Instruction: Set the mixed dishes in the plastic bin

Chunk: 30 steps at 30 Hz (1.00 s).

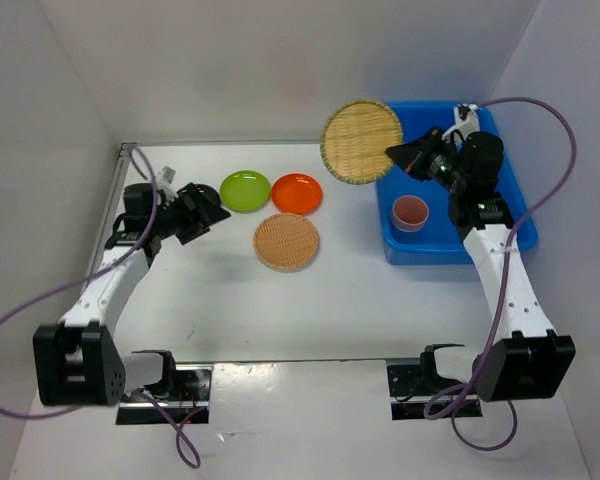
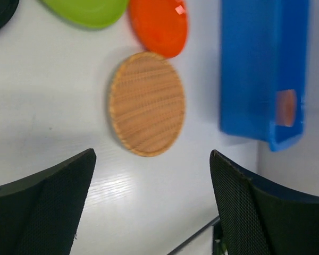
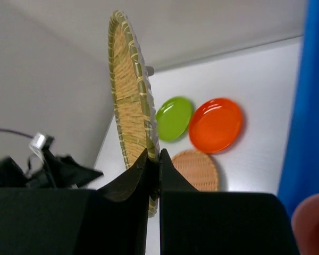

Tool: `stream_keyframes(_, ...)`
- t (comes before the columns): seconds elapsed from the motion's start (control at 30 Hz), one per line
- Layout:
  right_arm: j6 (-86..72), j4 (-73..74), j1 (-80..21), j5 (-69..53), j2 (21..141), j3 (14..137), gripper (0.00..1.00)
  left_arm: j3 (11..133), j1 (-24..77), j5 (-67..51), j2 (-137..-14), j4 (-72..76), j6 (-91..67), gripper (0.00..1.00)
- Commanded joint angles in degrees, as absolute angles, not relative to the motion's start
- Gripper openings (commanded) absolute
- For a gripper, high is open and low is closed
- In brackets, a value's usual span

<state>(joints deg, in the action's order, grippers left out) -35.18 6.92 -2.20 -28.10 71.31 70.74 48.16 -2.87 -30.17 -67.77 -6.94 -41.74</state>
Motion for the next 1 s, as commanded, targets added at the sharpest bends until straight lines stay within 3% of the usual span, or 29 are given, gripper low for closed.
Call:
stream_keyframes(0.0,-40.42,0.8,0.26,-18.39,66.9,67.24,0.0,52.97,1.57,-24.19,-77.74,-5.97,-36.92,0.95)
stream_keyframes(0.33,-51.23,-5.1,2.55,11.65,61.17,58.1,0.0,57.57,7.12,-20.39,-90.97,-5.01,-35.42,0.98)
stream_keyframes(0.7,-62.83,-9.66,7.47,22.67,70.74,56.07,0.0,58.71,7.65,-18.81,-93.78,-6.15,-33.22,0.98)
stream_keyframes(0.97,-64.34,-11.51,10.1,21.53,85.59,63.02,0.0,58.71,8.17,-19.34,-95.45,-6.15,-33.22,0.98)
